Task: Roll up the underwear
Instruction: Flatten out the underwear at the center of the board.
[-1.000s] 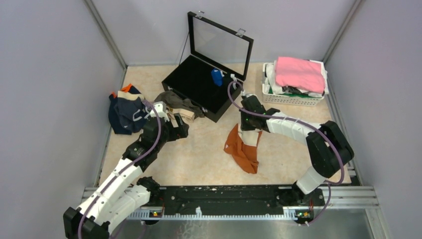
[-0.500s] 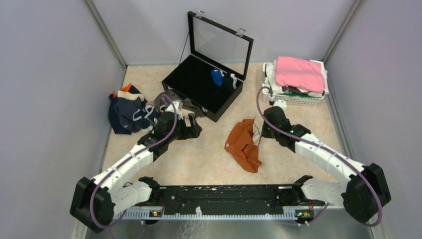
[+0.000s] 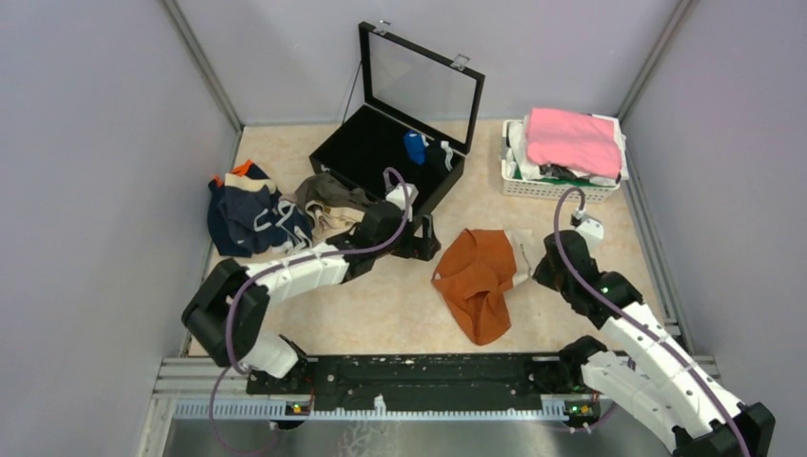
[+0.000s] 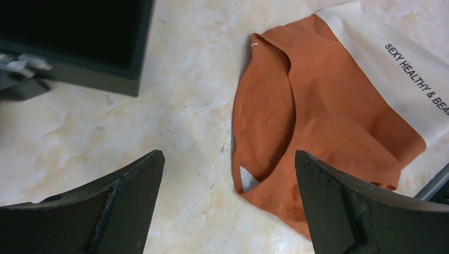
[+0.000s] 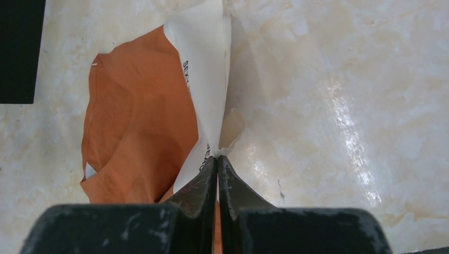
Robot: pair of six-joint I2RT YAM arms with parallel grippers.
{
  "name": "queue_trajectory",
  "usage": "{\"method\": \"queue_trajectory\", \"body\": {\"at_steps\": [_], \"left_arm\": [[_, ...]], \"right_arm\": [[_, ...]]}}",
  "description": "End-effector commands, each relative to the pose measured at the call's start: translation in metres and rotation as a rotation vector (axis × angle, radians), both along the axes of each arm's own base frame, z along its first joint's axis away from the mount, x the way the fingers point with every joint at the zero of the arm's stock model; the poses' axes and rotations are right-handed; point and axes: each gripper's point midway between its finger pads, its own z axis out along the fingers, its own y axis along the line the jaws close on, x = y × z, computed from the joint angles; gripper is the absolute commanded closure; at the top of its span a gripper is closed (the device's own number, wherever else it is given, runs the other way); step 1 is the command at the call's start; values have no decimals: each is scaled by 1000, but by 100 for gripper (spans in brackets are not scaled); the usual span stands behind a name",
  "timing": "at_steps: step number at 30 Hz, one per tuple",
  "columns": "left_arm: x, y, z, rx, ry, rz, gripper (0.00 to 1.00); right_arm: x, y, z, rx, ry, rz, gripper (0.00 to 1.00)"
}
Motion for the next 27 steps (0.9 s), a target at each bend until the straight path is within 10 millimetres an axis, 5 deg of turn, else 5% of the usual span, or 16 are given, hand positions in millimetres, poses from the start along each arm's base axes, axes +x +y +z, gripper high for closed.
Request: {"method": "queue_trajectory", "body": {"at_steps": [1, 6, 10, 14, 19, 27], "left_arm": [[23, -37, 21, -49, -101, -62, 1], [29, -54, -5, -1, -69, -103, 1], [17, -69, -33, 42, -37, -163, 1], [2, -84, -49, 79, -30, -220, 1], [-11, -92, -65, 140, -30, -252, 2], [-7, -44, -102, 342, 24, -72, 9]], "right_arm": [[-8, -20, 18, 27, -59, -134, 100], [-9, -24, 34, 55, -125, -157, 99], [-8, -19, 34, 66, -120, -131, 70], [-7, -20, 42, 68, -141, -128, 59], [0, -9, 56, 76, -193, -41, 61], [14, 50, 38, 168, -114, 218, 69]]}}
